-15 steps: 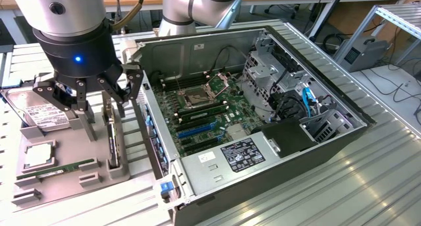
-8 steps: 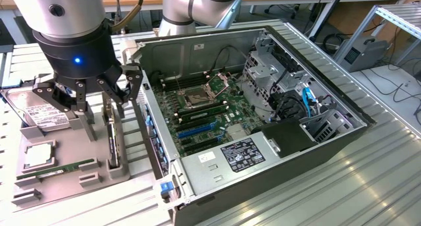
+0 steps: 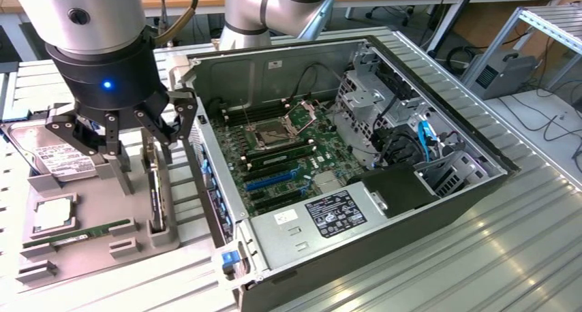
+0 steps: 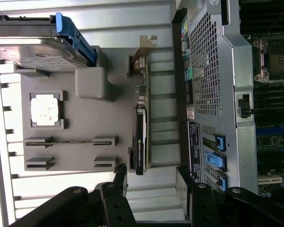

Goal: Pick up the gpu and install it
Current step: 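Pick up the gpu and move the gpu toward the slot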

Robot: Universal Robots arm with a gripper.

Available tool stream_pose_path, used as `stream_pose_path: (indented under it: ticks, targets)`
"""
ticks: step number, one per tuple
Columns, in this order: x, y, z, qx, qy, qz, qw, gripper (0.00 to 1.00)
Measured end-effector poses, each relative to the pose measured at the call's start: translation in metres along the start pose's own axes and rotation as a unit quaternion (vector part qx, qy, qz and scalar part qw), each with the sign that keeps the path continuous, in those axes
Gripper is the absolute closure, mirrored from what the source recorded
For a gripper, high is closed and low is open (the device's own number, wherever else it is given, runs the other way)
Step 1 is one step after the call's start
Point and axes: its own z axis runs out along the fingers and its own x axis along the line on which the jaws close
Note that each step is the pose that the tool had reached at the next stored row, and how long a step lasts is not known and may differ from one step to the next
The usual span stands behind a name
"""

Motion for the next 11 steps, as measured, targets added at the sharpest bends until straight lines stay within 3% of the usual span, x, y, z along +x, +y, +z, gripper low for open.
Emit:
stream_pose_path:
  ticks: [11]
  targets:
    - [0.0001, -0.0001, 0.0026, 0.0000, 0.0000, 0.000, 1.0000, 0.46]
